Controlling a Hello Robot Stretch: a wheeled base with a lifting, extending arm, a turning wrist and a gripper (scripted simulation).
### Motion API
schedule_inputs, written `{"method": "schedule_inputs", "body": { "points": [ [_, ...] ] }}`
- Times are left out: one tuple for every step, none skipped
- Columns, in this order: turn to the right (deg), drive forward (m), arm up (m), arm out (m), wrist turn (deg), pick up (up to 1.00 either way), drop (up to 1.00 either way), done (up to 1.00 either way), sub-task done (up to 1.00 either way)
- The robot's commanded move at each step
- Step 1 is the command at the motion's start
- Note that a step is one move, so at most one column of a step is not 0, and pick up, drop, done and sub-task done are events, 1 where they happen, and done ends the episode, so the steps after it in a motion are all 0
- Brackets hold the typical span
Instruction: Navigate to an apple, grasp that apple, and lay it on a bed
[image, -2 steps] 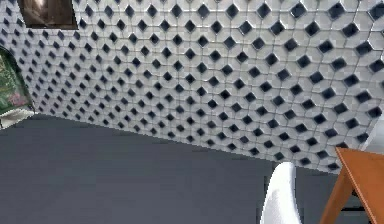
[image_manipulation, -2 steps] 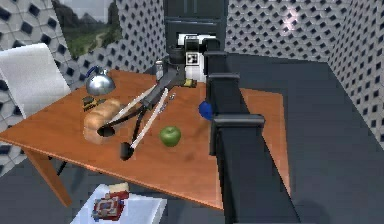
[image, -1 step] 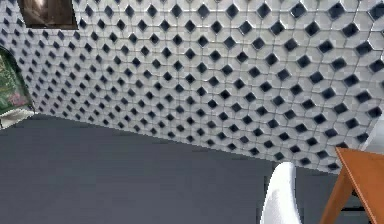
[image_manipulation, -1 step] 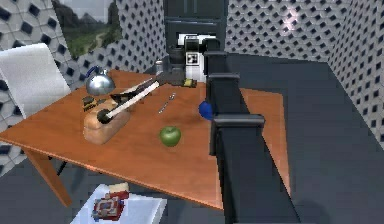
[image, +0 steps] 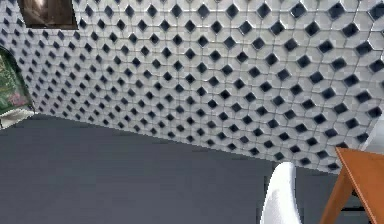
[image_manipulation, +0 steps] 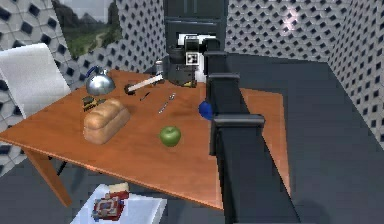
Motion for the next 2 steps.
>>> {"method": "schedule_inputs", "body": {
  "points": [
    [0.0,0.00,0.00,0.00,24.0,0.00,0.00,0.00,0.00],
    [0.0,0.00,-0.30,0.00,0.0,0.00,0.00,0.00,0.00]
  ]
}}
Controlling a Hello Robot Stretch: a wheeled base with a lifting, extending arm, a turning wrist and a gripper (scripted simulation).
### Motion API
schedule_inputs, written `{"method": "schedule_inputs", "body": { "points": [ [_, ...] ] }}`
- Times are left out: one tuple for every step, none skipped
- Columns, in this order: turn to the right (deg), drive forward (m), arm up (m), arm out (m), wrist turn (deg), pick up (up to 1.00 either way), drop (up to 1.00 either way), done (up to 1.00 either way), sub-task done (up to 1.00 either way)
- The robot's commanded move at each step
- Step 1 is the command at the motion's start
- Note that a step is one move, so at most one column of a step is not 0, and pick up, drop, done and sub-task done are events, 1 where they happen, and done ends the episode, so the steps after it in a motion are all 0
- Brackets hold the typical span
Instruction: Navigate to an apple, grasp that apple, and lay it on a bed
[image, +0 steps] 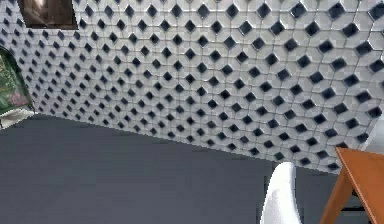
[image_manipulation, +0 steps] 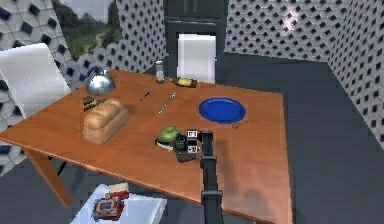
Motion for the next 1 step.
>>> {"method": "schedule_inputs", "body": {
  "points": [
    [0.0,0.00,0.00,0.00,0.0,1.00,0.00,0.00,0.00]
  ]
}}
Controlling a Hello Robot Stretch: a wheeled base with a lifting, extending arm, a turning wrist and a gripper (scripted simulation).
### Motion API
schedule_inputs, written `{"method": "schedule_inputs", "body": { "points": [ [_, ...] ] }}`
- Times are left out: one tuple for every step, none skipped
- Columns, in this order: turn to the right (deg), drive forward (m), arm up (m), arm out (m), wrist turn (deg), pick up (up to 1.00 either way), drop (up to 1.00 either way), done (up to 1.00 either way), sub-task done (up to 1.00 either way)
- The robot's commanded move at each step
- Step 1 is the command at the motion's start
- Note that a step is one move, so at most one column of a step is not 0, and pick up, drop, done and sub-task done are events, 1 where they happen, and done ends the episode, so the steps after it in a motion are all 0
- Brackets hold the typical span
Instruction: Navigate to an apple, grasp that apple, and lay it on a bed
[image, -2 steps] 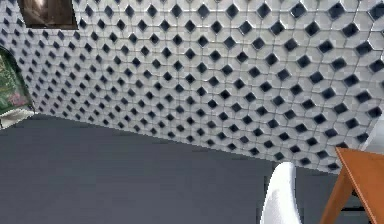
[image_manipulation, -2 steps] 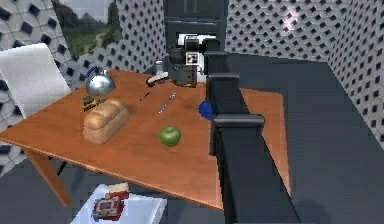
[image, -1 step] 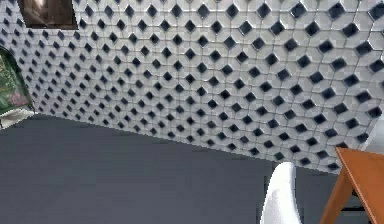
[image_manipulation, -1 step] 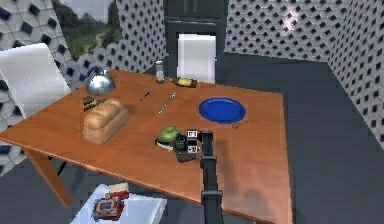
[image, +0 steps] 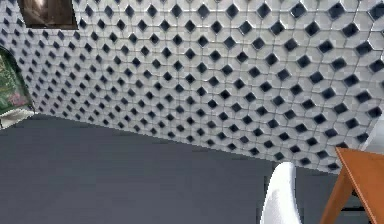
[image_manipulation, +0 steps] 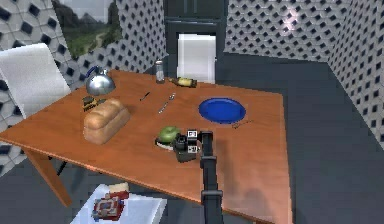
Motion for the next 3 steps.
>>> {"method": "schedule_inputs", "body": {
  "points": [
    [0.0,0.00,0.10,0.00,0.0,0.00,0.00,0.00,0.00],
    [0.0,0.00,0.20,0.00,0.0,0.00,0.00,0.00,0.00],
    [0.0,0.00,0.00,0.00,-45.0,0.00,0.00,0.00,0.00]
  ]
}}
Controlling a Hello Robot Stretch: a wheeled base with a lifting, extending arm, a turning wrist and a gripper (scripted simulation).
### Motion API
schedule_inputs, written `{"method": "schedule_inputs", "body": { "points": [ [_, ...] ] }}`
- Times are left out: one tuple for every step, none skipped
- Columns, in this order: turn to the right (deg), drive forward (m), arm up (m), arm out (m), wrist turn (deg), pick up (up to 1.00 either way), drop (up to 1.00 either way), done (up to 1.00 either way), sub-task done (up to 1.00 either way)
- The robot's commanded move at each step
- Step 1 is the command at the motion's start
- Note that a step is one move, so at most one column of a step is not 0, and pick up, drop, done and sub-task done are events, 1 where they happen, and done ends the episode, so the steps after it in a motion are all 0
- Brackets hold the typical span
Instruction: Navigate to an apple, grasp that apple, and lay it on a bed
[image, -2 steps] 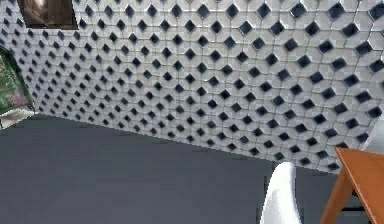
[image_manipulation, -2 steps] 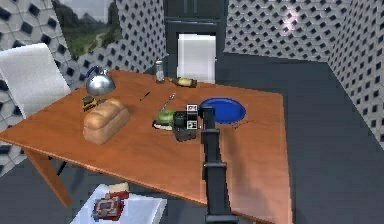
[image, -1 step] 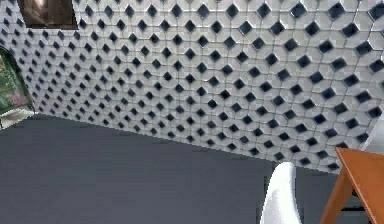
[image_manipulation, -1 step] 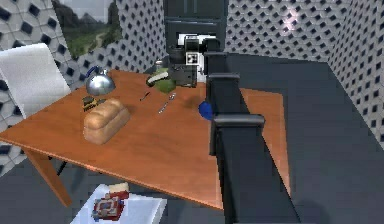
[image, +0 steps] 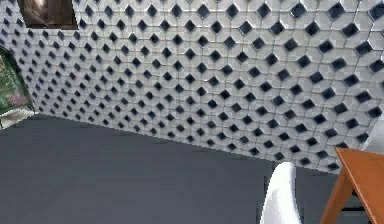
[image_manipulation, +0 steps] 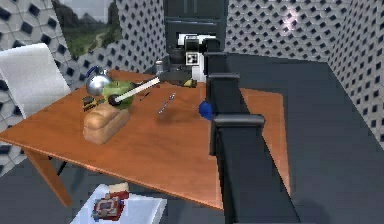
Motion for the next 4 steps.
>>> {"method": "schedule_inputs", "body": {
  "points": [
    [0.0,0.00,0.00,0.00,-45.0,0.00,0.00,0.00,0.00],
    [0.0,0.00,0.00,0.00,-18.0,0.00,0.00,0.00,0.00],
    [0.0,0.00,0.00,-0.38,0.0,0.00,0.00,0.00,0.00],
    [-45.0,0.00,0.00,0.00,0.0,0.00,0.00,0.00,0.00]
  ]
}}
